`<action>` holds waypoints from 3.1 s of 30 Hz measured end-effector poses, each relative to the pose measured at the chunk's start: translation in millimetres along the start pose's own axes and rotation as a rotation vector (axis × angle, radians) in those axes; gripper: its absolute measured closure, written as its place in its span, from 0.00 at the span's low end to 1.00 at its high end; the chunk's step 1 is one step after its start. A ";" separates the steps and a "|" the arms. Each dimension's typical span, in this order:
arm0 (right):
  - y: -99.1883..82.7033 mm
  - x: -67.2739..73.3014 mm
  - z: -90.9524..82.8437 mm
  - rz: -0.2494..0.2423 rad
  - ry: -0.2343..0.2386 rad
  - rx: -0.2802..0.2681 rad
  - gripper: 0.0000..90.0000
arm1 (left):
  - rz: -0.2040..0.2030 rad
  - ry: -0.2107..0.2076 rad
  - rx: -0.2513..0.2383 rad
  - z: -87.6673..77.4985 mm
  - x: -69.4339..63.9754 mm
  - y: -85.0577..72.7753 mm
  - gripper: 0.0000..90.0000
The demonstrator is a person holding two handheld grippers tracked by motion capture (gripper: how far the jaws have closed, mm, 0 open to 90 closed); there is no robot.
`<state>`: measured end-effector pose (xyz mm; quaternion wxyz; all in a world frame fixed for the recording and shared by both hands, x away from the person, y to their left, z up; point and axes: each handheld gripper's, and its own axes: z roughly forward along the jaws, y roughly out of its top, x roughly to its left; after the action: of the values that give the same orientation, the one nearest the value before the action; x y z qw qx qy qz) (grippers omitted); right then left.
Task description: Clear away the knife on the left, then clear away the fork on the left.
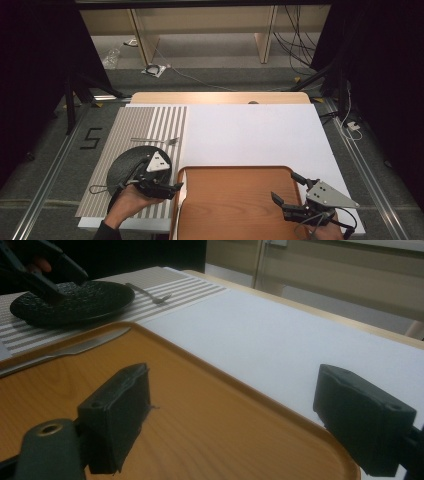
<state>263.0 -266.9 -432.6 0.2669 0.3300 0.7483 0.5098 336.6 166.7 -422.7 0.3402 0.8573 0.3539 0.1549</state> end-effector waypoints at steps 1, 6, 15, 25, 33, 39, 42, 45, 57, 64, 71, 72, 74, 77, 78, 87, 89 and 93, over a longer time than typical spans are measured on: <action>-0.2 0.0 0.3 0.002 0.000 0.003 0.18 | -0.009 0.003 -0.007 -2.0 3.1 -0.1 0.26; -0.5 -1.3 -1.1 0.008 -0.001 0.003 0.18 | -0.032 0.027 -0.028 -6.7 11.2 -0.9 0.26; -0.6 -2.1 -0.8 0.010 -0.003 -0.001 0.18 | -0.045 0.058 -0.053 -8.4 22.1 -2.1 0.26; 0.4 -0.1 -1.2 0.008 -0.007 0.002 0.18 | -0.055 0.098 -0.053 -4.7 37.7 1.0 0.26; -0.4 -1.8 -2.0 0.017 -0.016 -0.003 0.18 | -0.047 0.129 -0.034 1.1 54.3 10.3 0.26; -0.5 -1.9 -2.8 0.018 -0.016 -0.002 0.18 | -0.044 0.145 -0.011 5.7 66.4 18.5 0.26; -0.6 -1.9 -2.5 0.018 -0.017 -0.003 0.18 | -0.039 0.159 0.002 8.2 73.0 22.3 0.26; -0.6 -1.5 -2.1 0.017 -0.016 -0.005 0.18 | -0.035 0.166 0.020 11.6 78.6 25.0 0.27; -0.7 -1.9 -2.2 0.020 -0.013 0.003 0.18 | -0.038 0.172 0.084 25.9 108.9 35.4 0.27; -1.0 -1.7 -1.2 0.020 -0.009 0.011 0.18 | -0.056 0.176 0.125 38.8 131.0 41.4 0.27; -1.5 -2.5 -0.9 0.022 -0.010 0.003 0.18 | -0.054 0.185 0.191 52.1 148.6 44.6 0.28; -1.5 -2.5 -0.9 0.022 -0.009 0.004 0.18 | -0.050 0.189 0.196 53.7 150.9 44.9 0.28; -1.7 -2.6 -0.8 0.023 -0.009 0.004 0.18 | -0.060 0.188 0.208 56.1 154.3 46.4 0.29; -1.8 -3.0 -0.7 0.021 -0.009 0.012 0.18 | -0.041 0.202 0.237 60.4 156.0 51.4 0.30; -1.9 -2.8 -0.2 0.022 -0.009 0.009 0.18 | -0.046 0.196 0.244 62.2 157.3 52.7 0.30; -2.1 -3.5 -1.8 0.024 -0.010 0.005 0.18 | -0.050 0.184 0.308 73.8 171.6 55.5 0.31; -2.1 -3.1 -1.2 0.025 -0.008 0.005 0.18 | -0.047 0.188 0.324 76.4 173.6 56.3 0.32; -2.1 -3.1 -1.2 0.020 -0.008 0.013 0.18 | -0.039 0.172 0.358 81.9 177.5 56.5 0.33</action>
<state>263.6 -270.6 -434.0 0.2627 0.3409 0.7472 0.5065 530.9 225.1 -438.1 0.1536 0.8807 0.4201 0.1556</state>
